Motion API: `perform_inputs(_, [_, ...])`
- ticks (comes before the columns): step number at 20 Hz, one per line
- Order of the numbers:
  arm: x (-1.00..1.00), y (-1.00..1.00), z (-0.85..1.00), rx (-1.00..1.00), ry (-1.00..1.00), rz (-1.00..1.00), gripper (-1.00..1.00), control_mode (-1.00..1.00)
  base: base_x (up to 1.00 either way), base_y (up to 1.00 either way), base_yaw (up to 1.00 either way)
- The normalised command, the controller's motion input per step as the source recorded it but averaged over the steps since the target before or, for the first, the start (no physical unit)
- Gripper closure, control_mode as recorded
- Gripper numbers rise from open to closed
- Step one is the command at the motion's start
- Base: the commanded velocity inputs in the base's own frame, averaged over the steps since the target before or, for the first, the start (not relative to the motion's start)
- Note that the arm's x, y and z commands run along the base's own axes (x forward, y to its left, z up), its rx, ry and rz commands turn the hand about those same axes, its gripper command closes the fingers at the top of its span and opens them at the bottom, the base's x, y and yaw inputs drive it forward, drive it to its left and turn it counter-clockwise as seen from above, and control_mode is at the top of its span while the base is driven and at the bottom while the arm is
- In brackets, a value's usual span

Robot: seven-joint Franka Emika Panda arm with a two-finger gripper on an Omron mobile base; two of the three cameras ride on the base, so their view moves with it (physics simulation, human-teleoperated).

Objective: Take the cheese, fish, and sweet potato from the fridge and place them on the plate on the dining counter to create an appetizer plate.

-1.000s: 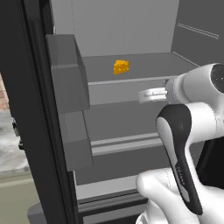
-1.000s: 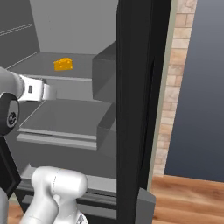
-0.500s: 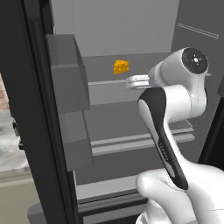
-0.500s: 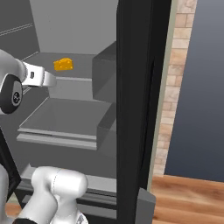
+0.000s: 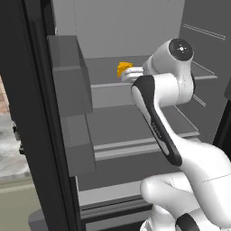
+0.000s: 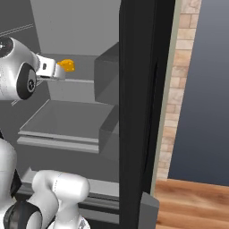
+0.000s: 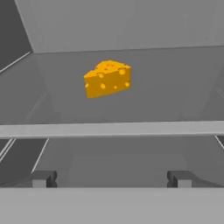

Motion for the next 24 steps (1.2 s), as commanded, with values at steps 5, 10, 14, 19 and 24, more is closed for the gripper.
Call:
perform_inputs(5, [0.52,0.05,-0.04,0.00,0.00,-0.01,-1.00,-1.00,0.00,0.00,0.00])
perform_inputs(10, [0.39,0.05,-0.09,0.00,0.00,-0.09,-1.00,-1.00,0.00,0.00,0.00])
perform_inputs(14, [0.31,0.04,-0.09,0.00,0.00,-0.12,-1.00,-1.00,0.00,0.00,0.00])
perform_inputs(19, [0.31,0.09,-0.08,0.00,0.00,-0.13,-1.00,-1.00,0.00,0.00,0.00])
perform_inputs(24, [0.31,0.10,-0.04,0.00,0.00,-0.13,-1.00,-1.00,0.00,0.00,0.00])
